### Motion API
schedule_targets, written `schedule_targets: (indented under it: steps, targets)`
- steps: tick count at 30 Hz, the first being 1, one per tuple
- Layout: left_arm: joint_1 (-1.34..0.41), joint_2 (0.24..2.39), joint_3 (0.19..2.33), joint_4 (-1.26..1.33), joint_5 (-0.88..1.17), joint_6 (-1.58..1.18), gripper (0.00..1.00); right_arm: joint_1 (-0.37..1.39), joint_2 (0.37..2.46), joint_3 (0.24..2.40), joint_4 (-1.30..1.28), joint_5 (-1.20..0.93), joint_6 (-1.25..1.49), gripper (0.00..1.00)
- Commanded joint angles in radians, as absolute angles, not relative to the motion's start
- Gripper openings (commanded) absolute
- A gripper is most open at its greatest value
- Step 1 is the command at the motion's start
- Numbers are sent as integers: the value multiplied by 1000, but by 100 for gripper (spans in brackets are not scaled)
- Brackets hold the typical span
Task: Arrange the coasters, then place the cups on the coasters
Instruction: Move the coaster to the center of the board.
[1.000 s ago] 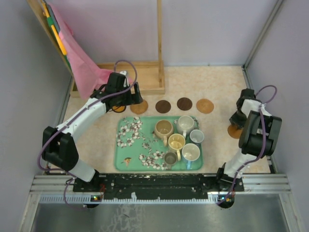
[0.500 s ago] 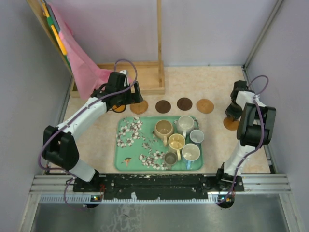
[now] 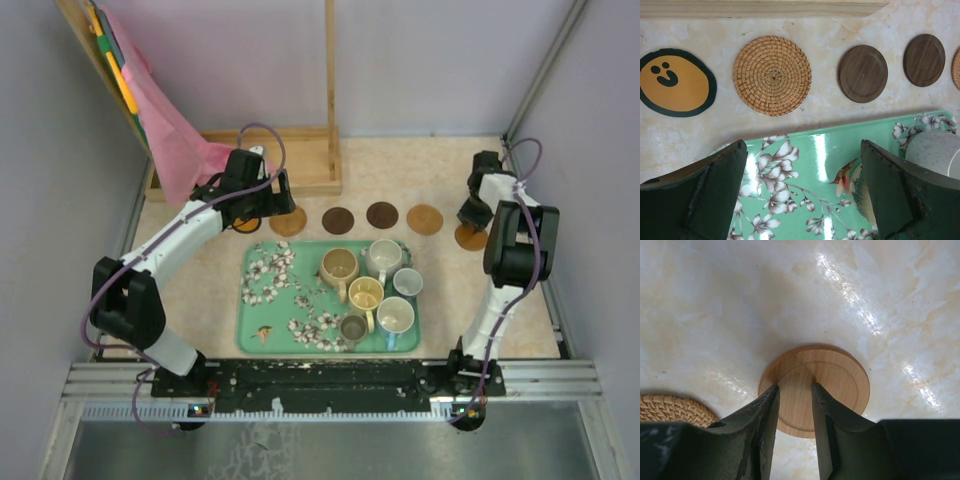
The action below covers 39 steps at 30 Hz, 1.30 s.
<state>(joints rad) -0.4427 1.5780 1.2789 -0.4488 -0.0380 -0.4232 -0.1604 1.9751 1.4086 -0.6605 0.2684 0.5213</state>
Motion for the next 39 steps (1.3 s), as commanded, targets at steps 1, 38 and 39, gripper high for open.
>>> schedule_targets:
  steps: [1, 38, 39]
  targets:
    - [-448, 1594, 1317, -436, -49, -414, 100, -141, 2063, 1451, -638, 245, 544, 35]
    - [-447, 1662, 1390, -450, -60, -411, 100, -111, 2104, 1702, -695, 229, 519, 35]
    - [-447, 1666, 1392, -448, -59, -409, 100, -102, 2084, 1692, -690, 232, 517, 35]
